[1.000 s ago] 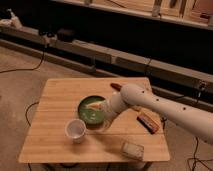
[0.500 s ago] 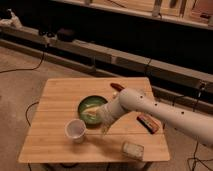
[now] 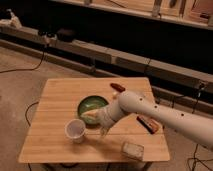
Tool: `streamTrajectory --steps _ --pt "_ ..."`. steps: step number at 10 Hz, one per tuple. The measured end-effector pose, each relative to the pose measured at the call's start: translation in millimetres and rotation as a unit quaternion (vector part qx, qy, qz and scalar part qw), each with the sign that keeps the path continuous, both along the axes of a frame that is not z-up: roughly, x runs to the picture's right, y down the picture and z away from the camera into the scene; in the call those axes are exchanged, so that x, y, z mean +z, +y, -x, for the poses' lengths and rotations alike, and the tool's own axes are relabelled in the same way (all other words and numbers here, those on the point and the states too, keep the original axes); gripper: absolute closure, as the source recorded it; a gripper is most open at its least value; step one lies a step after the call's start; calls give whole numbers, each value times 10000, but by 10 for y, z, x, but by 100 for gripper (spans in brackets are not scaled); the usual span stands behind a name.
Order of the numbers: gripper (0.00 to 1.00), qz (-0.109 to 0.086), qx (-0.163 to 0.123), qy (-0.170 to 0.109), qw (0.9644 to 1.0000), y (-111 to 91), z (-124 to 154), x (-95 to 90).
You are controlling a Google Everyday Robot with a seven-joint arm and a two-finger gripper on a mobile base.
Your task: Place the ceramic cup in the ceramic bowl
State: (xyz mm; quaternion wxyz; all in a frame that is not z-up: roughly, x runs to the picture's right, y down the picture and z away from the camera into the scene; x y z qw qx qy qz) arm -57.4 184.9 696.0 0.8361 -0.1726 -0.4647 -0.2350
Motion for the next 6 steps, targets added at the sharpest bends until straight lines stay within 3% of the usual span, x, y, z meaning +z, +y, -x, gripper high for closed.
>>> streamTrajectory --steps 6 --pt "20 -84 104 -85 9999 55 55 -38"
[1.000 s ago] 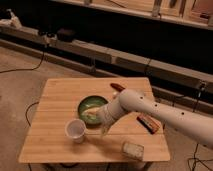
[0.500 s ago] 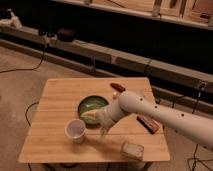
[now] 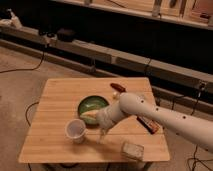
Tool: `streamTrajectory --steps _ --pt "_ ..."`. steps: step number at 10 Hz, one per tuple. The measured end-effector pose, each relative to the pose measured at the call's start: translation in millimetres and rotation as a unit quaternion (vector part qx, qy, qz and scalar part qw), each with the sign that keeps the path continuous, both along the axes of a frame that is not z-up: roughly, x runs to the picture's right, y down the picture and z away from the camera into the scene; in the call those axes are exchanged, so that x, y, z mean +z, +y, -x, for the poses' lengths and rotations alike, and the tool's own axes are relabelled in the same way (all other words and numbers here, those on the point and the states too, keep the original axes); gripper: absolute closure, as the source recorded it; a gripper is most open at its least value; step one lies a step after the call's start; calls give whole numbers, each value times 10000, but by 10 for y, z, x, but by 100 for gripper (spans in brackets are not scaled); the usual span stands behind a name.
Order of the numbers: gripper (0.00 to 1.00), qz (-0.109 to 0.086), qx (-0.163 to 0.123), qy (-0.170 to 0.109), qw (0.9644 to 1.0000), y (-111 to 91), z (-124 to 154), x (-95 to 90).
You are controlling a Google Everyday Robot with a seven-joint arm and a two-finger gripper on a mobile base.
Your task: Place the ceramic cup in the ceramic bowl
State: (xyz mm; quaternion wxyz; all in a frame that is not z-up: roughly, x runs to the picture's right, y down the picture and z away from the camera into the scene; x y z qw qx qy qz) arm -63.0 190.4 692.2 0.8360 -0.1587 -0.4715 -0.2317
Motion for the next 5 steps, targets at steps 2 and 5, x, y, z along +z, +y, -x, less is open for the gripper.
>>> streamTrajectory --steps 2,5 --pt "20 56 -28 -96 9999 94 51 20" --pt "20 114 -189 -268 9994 267 173 97"
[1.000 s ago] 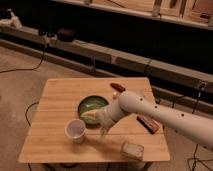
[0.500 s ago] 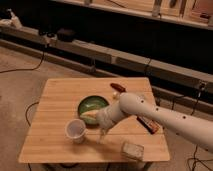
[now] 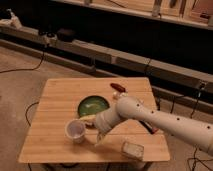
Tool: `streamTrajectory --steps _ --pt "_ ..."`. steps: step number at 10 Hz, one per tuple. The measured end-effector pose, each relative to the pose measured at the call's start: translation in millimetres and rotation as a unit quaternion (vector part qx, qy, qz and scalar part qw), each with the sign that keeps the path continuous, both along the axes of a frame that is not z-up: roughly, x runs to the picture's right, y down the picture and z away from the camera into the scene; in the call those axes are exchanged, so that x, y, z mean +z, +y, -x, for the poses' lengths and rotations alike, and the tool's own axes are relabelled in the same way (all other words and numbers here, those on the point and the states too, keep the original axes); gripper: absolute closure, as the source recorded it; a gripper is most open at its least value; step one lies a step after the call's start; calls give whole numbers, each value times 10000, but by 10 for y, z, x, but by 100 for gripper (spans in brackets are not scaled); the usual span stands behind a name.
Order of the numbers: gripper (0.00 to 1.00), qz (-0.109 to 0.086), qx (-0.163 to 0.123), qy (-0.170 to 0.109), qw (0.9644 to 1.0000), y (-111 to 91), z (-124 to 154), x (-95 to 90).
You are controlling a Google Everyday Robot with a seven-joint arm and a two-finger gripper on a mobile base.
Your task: Place the ceramic cup in the ceramic bowl
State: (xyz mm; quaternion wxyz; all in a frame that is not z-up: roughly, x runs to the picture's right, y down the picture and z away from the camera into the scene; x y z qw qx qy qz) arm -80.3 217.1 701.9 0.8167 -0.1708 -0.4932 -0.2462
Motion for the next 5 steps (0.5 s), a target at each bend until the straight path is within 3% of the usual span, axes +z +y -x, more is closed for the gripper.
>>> streamTrajectory --steps 5 --pt "20 78 -236 108 9996 175 15 150"
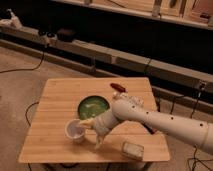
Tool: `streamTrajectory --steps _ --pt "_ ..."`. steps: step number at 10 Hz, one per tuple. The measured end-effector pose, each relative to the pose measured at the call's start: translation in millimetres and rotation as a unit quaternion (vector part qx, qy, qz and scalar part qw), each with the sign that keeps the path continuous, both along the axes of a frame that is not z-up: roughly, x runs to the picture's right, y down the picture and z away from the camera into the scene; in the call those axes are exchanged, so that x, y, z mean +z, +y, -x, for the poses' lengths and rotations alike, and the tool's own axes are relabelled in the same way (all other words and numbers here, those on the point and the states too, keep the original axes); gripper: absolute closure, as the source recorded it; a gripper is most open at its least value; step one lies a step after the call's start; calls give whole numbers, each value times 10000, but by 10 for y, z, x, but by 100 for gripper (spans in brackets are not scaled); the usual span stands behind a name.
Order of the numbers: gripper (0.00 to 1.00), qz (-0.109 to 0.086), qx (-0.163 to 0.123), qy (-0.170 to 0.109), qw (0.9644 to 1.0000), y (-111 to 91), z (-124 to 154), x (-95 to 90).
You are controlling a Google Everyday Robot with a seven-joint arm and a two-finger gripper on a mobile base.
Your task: Place the ceramic cup in the ceramic bowl
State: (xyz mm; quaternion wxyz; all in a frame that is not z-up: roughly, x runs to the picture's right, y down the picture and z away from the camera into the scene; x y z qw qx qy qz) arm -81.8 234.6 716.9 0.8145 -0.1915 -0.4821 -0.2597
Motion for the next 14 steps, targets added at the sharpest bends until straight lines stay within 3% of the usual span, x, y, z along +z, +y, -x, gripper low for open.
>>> streamTrajectory --steps 2,3,8,10,14 --pt "21 26 -44 6 10000 27 18 22" --pt "28 53 -77 -16 10000 47 34 21" --pt "80 65 -176 -130 9997 64 53 31" --pt "97 68 -183 -137 9997 48 66 43" --pt "100 120 -61 -8 9999 -34 -2 65"
